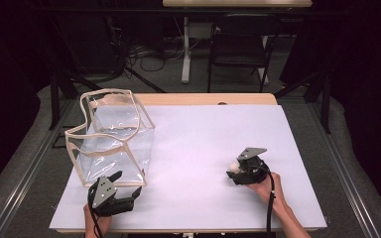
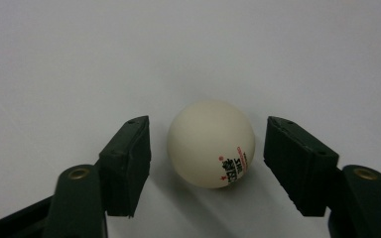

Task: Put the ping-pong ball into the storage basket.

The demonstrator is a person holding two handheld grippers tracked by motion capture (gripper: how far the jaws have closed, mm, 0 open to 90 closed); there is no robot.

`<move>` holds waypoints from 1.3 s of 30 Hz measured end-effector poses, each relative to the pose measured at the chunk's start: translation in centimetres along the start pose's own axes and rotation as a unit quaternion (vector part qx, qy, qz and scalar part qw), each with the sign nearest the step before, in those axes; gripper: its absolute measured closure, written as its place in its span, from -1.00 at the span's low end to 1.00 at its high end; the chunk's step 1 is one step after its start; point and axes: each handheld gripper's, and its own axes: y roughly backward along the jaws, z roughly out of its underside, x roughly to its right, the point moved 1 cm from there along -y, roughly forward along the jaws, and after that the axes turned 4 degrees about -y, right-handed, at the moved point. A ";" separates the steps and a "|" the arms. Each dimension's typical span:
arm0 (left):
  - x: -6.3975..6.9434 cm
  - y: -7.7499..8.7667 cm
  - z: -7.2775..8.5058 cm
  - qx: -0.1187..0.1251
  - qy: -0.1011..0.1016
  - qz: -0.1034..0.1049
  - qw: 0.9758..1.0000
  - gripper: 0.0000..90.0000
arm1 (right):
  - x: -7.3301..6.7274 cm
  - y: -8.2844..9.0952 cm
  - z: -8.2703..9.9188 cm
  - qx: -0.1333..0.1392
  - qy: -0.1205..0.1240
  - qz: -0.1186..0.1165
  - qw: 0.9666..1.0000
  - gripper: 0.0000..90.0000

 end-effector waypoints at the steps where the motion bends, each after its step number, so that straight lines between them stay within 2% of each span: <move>1: 0.0 0.0 0.0 0.000 0.000 0.000 1.000 -0.65 | 0.0 0.0 0.0 0.000 -0.001 0.000 1.000 -0.15; 7: 0.0 0.0 0.0 0.000 0.000 0.000 1.000 -0.65 | 0.0 0.0 0.1 0.001 0.000 0.005 1.000 0.11; 13: 0.0 0.0 0.0 0.001 0.001 0.001 1.000 -0.65 | -0.1 0.4 -0.1 0.003 0.003 0.008 1.000 0.13; 39: 0.1 0.0 0.0 0.000 0.000 0.002 1.000 -0.65 | -0.4 2.9 -1.3 0.052 0.022 0.015 0.998 0.13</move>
